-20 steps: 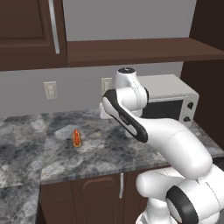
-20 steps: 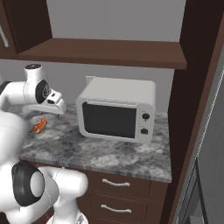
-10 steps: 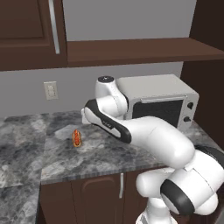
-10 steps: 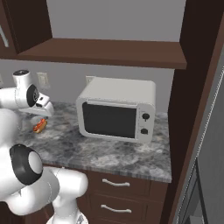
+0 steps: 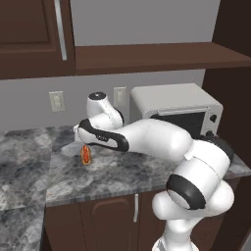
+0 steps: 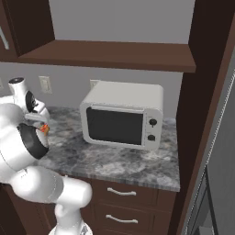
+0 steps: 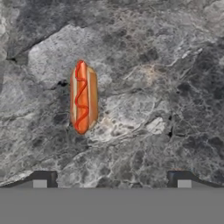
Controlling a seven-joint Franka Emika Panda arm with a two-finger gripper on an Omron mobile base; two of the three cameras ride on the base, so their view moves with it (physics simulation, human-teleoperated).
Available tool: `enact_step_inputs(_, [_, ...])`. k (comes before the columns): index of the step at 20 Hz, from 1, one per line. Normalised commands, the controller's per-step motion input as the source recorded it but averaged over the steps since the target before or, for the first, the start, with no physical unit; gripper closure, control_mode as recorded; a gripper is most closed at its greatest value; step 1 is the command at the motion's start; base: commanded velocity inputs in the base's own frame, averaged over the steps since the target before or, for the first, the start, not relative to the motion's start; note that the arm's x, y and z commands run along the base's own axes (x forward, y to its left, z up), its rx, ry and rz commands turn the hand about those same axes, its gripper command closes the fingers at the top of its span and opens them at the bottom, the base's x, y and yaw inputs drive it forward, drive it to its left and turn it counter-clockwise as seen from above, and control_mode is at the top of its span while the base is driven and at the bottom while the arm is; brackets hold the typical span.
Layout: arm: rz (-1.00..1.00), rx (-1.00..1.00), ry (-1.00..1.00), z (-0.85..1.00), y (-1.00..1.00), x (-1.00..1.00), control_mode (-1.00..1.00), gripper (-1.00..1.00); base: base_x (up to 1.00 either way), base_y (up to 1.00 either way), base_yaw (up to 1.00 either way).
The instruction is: Store the hot dog in the freezer for long-term storage. Close the freezer door after placing the cooked food.
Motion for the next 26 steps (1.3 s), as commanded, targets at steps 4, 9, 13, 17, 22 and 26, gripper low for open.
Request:
enact_step_inputs(4, [0.00, -0.02, 0.07, -0.35, 0.49, 0.42, -1.00, -1.00, 0.00, 0.00, 0.00])
enact_step_inputs(9, [0.00, 0.00, 0.10, -0.32, 0.37, 0.34, -1.00, -1.00, 0.00, 0.00, 0.00])
enact_step_inputs(13, [0.00, 0.00, 0.05, -0.25, 0.09, 0.11, -1.00, -1.00, 0.00, 0.00, 0.00])
enact_step_inputs(17, [0.00, -0.01, 0.01, -0.31, 0.00, 0.05, -1.00, -1.00, 0.00, 0.00, 0.00])
enact_step_inputs(22, [-0.01, -0.07, 0.00, -0.29, -0.03, 0.10, -1.00, -1.00, 0.00, 0.00, 0.00])
enact_step_inputs(26, [-0.05, -0.09, 0.00, -0.42, -0.23, 0.03, -1.00, -1.00, 0.00, 0.00, 0.00])
